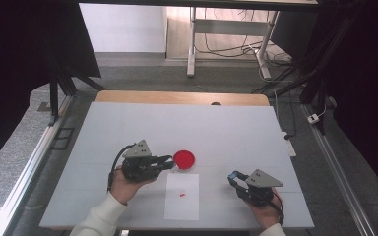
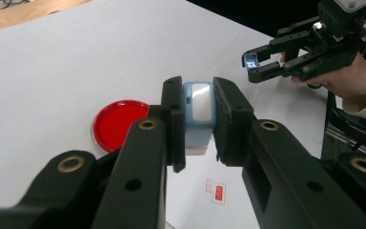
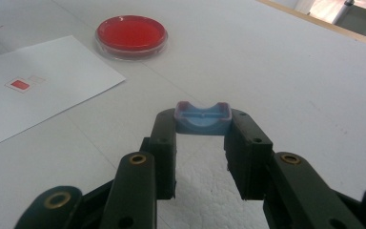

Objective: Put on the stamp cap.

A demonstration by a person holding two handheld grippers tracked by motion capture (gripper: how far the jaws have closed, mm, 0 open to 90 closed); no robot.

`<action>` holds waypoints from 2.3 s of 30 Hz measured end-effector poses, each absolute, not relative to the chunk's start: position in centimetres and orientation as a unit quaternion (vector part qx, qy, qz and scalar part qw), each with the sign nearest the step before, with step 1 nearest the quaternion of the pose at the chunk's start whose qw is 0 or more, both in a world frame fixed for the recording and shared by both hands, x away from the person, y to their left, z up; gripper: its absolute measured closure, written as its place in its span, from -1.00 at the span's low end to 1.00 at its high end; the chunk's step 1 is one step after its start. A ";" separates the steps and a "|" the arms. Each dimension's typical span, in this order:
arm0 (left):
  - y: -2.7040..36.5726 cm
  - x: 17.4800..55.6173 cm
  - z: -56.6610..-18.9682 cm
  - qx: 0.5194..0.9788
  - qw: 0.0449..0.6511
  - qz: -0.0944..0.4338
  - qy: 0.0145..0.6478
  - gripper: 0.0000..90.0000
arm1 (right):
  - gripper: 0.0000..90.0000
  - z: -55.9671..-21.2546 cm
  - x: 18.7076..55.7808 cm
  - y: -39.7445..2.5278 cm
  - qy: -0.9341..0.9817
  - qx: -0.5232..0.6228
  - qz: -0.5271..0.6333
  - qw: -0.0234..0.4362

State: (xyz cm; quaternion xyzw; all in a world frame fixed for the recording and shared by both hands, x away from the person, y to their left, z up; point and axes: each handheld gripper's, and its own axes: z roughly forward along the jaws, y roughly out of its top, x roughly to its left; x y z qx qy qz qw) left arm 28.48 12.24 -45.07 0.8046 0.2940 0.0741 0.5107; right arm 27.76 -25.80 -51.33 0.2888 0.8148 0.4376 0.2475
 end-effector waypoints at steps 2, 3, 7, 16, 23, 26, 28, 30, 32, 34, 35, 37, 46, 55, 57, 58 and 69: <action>12.2 28.5 -45.1 0.805 0.511 0.073 0.294 0.67 | 0.44 -51.3 27.8 -25.7 0.813 0.289 0.440 0.248; 12.2 28.5 -45.1 0.804 0.511 0.073 0.294 0.67 | 0.44 -51.3 27.8 -25.6 0.813 0.290 0.440 0.247; 12.2 28.4 -45.0 0.800 0.519 0.065 0.294 0.67 | 0.44 -51.2 27.9 -25.2 0.814 0.287 0.443 0.244; 12.1 28.5 -45.2 0.802 0.516 0.063 0.293 0.67 | 0.44 -51.3 28.2 -23.8 0.814 0.284 0.452 0.229; 12.1 28.4 -45.2 0.801 0.515 0.066 0.297 0.67 | 0.44 -51.4 27.7 -22.6 0.818 0.272 0.456 0.221; 12.0 28.5 -45.3 0.802 0.516 0.063 0.295 0.67 | 0.44 -51.5 27.5 -22.1 0.819 0.268 0.457 0.221; 11.9 28.5 -45.3 0.803 0.515 0.062 0.294 0.67 | 0.44 -51.5 27.5 -21.8 0.820 0.265 0.457 0.220; 11.9 28.6 -45.4 0.803 0.515 0.062 0.294 0.67 | 0.44 -51.5 27.4 -21.5 0.821 0.264 0.458 0.216; 11.9 28.6 -45.4 0.803 0.515 0.062 0.294 0.67 | 0.44 -51.6 27.4 -21.2 0.822 0.263 0.458 0.213; 11.9 28.5 -45.3 0.803 0.515 0.063 0.293 0.67 | 0.44 -51.6 27.3 -21.0 0.824 0.263 0.454 0.215; 11.9 28.5 -45.3 0.803 0.515 0.063 0.293 0.67 | 0.44 -51.6 27.3 -20.9 0.823 0.261 0.459 0.211; 11.9 28.4 -45.3 0.802 0.516 0.063 0.293 0.67 | 0.44 -51.6 27.2 -20.7 0.823 0.259 0.459 0.211; 11.8 28.6 -45.4 0.803 0.515 0.062 0.293 0.67 | 0.44 -51.9 27.3 -19.6 0.826 0.257 0.457 0.207; 11.6 28.6 -45.4 0.805 0.513 0.061 0.291 0.67 | 0.43 -52.0 27.2 -19.0 0.826 0.255 0.459 0.206; 11.6 28.6 -45.5 0.805 0.513 0.060 0.292 0.67 | 0.44 -51.9 27.2 -19.0 0.826 0.255 0.456 0.210; 11.6 28.6 -45.5 0.805 0.513 0.061 0.292 0.67 | 0.44 -51.9 27.2 -18.9 0.826 0.255 0.457 0.210; 11.4 28.7 -45.7 0.807 0.510 0.057 0.292 0.67 | 0.44 -51.4 27.5 -18.1 0.821 0.249 0.470 0.210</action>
